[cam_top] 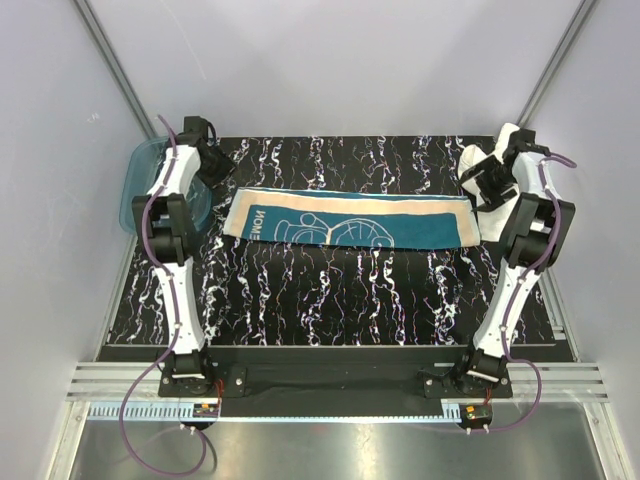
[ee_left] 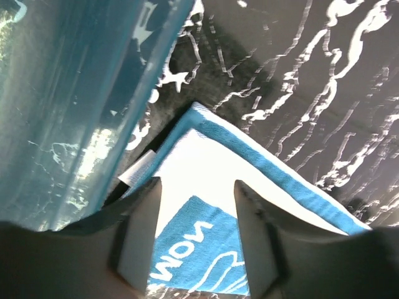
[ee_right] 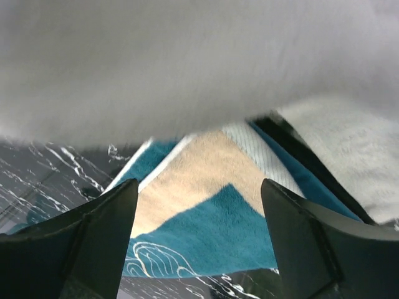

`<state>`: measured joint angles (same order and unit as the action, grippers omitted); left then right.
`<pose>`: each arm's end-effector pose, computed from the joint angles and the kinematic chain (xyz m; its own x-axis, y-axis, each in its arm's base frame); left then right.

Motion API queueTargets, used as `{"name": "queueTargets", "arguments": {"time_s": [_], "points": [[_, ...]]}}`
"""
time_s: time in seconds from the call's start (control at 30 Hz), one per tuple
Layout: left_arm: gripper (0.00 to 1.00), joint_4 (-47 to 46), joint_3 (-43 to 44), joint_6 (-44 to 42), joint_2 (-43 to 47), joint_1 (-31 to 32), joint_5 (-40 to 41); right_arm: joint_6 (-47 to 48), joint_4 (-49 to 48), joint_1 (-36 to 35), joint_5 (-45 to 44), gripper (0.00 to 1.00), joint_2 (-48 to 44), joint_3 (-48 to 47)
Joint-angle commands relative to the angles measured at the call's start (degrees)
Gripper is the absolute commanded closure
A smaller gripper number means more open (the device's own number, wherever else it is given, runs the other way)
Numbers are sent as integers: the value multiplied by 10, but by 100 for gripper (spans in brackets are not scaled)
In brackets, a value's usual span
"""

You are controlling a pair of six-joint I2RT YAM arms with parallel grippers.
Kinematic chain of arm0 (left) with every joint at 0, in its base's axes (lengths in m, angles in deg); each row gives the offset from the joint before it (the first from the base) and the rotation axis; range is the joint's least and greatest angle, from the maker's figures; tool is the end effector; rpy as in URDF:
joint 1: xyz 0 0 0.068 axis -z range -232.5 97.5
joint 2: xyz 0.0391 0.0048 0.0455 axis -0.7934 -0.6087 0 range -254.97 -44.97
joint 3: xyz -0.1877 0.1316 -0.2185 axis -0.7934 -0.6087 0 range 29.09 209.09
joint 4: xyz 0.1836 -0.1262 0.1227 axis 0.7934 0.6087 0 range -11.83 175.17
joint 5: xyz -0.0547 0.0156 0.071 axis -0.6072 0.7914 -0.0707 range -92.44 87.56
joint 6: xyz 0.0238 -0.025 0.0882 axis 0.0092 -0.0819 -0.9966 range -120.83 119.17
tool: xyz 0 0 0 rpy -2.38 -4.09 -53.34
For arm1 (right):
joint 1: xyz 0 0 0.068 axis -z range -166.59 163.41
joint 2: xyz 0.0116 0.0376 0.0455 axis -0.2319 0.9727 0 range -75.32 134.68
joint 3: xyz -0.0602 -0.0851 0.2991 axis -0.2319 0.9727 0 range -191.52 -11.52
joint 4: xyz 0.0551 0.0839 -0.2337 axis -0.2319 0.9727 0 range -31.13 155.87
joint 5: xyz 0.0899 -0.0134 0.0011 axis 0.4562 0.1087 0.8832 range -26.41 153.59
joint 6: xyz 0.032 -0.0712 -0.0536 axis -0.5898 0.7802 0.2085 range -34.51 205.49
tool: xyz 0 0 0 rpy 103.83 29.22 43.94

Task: Roll the towels
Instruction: Fold the towel

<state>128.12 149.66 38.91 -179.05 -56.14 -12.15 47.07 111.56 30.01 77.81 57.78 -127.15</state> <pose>0.5505 0.0206 0.1968 -0.6946 -0.6756 -0.2472 -0.5611 0.7238 -0.4017 0.5130 -0.1310 0.1776 -0.5837 0.8027 -0.1224 0.7146 0.5794 0.3918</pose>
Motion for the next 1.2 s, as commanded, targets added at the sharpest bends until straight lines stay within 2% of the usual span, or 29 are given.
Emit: {"name": "queueTargets", "arguments": {"time_s": [0.0, 0.13, 0.23, 0.37, 0.4, 0.53, 0.63, 0.67, 0.73, 0.8, 1.17], "points": [[42, -35, 2, 7, 79, 1, -21, 24, 14, -3, -18, 12, -106, 3], [32, -36, 4, 5, 107, 8, -36, 60, 28, -2, -51, 10, -187, 38], [10, -30, -7, -4, 138, 15, -38, 70, 5, 4, -81, 10, -258, 156], [9, -35, -76, -12, 222, 21, -63, 28, -91, 56, -37, 14, -355, 334], [9, -40, -124, -24, 241, 22, -65, 27, -116, 70, -31, 18, -375, 361], [8, -59, -252, -83, 347, 24, -79, 42, -131, 72, -19, 26, -373, 435], [8, -41, -326, -163, 406, 24, -55, 40, -152, 72, -9, 30, -362, 461], [8, -27, -342, -181, 427, 23, -22, 39, -158, 71, -14, 31, -359, 465], [8, -41, -411, -174, 456, 23, 16, 38, -173, 71, -12, 32, -348, 471], [8, -102, -470, -168, 510, 28, -16, 33, -185, 71, -3, 34, -332, 472], [10, -151, -521, -155, 496, 47, -6, 29, -208, 70, -15, 41, -283, 474]]}}
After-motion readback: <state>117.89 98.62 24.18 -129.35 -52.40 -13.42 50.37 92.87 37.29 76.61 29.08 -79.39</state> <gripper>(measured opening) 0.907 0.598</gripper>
